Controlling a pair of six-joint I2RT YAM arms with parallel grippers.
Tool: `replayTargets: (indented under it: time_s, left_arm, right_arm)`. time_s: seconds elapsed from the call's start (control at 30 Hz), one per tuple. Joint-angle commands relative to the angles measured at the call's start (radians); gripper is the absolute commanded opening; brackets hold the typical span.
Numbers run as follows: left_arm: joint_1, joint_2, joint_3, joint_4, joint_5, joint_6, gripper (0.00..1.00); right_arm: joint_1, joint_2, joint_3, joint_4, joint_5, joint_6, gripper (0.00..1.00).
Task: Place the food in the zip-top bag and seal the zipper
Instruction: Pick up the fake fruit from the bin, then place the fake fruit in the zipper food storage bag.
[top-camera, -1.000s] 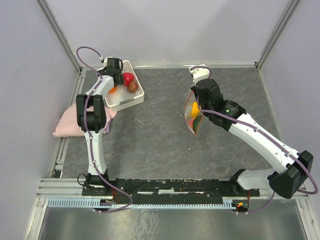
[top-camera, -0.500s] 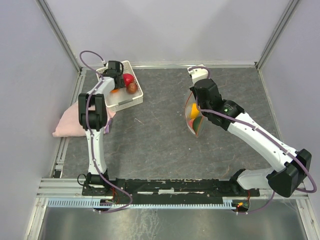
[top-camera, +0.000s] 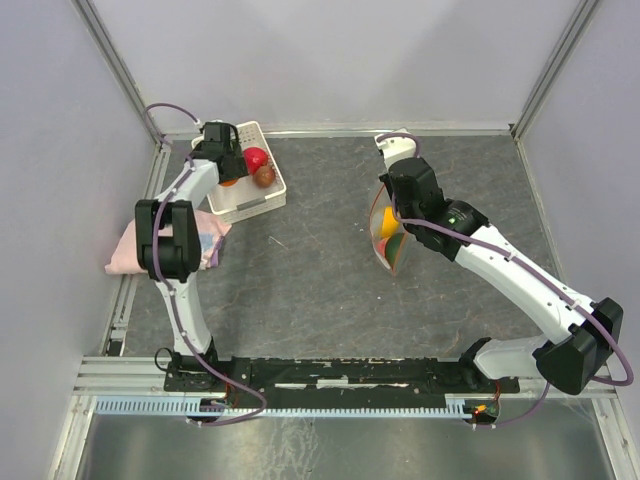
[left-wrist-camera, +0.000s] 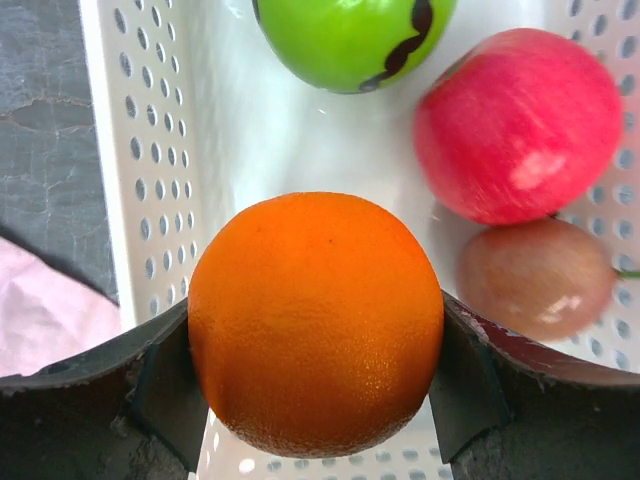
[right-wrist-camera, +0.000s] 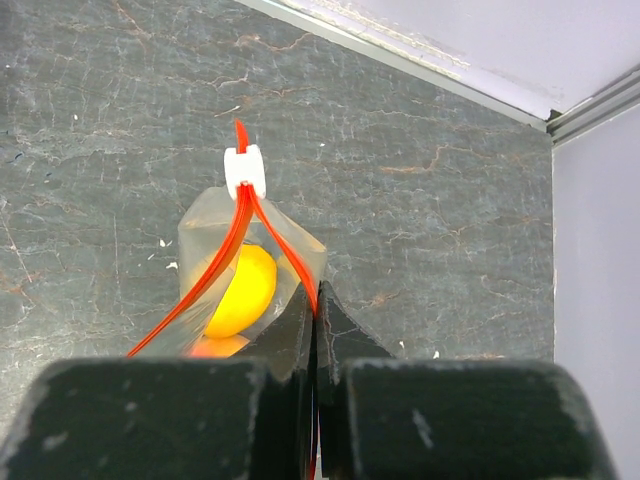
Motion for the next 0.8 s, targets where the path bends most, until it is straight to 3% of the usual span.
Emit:
replayTargets:
  time_s: [0.0, 0.37, 0.77]
  left_arm:
    - [0.001, -0.143, -0.069, 0.064, 0.081, -0.083, 0.44]
    - [-0.058, -0.361, -0.222, 0.092, 0.239, -0.150, 0.40]
    - [-0.210, -0.635, -0.457, 0.263, 0.390, -0.270, 0.40]
  right_arm:
    - [-0.005, 0.002, 0.028, 0.006, -0.003, 0.011, 0.01]
    - [-0.004, 0.009, 0.048, -0.015, -0.010, 0.027, 0.01]
    - [-0.005, 0.048, 0.073, -0.025, -0.055, 0.049, 0.01]
